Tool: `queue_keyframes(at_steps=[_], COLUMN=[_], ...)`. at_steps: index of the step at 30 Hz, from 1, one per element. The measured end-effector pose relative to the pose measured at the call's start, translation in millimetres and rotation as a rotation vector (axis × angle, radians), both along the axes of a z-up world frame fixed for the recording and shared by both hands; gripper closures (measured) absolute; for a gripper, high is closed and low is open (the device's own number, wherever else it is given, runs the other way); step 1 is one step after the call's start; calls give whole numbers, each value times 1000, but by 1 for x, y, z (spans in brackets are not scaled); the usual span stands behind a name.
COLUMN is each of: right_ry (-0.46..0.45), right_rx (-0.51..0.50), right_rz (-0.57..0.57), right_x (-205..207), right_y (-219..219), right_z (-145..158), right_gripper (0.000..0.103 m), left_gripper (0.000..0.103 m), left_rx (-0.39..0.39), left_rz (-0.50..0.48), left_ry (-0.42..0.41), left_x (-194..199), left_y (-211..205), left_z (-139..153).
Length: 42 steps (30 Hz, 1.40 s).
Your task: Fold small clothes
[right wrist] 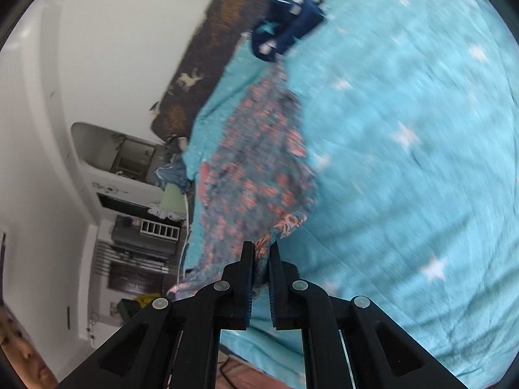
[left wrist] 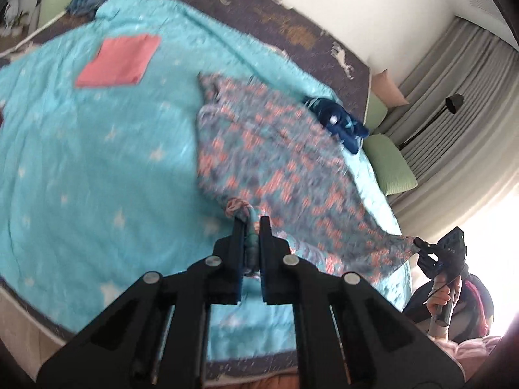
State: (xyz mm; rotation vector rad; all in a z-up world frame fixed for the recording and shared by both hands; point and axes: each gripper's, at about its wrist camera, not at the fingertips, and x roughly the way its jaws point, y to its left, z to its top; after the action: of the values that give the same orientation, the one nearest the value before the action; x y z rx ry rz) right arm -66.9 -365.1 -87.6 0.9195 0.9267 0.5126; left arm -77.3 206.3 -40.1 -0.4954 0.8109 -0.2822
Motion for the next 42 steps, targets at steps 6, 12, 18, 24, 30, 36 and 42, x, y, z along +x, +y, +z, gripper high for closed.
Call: queue_keyframes(at_steps=[6, 12, 18, 24, 30, 36, 42], right_ry=[-127, -245, -208, -33, 127, 56, -40], right_rx=[-51, -56, -98, -190, -178, -282, -502], right_rz=[29, -17, -28, -54, -104, -73, -14], right_x=[57, 132, 223, 313, 348, 317, 292], right_y=[14, 15, 27, 37, 29, 7, 19], right_z=[54, 99, 102, 32, -45, -36, -10], right_gripper=[96, 96, 96, 92, 75, 67, 67], left_gripper=[94, 94, 94, 93, 93, 78, 68], left_rx=[60, 62, 143, 156, 154, 117, 162], left_rz=[-7, 61, 77, 115, 143, 159, 149], left_ry=[-105, -125, -79, 61, 248, 161, 115], left_x=[54, 132, 231, 318, 351, 318, 308], left_y=[2, 16, 4, 3, 8, 29, 30], left_z=[46, 69, 64, 1, -77, -54, -32])
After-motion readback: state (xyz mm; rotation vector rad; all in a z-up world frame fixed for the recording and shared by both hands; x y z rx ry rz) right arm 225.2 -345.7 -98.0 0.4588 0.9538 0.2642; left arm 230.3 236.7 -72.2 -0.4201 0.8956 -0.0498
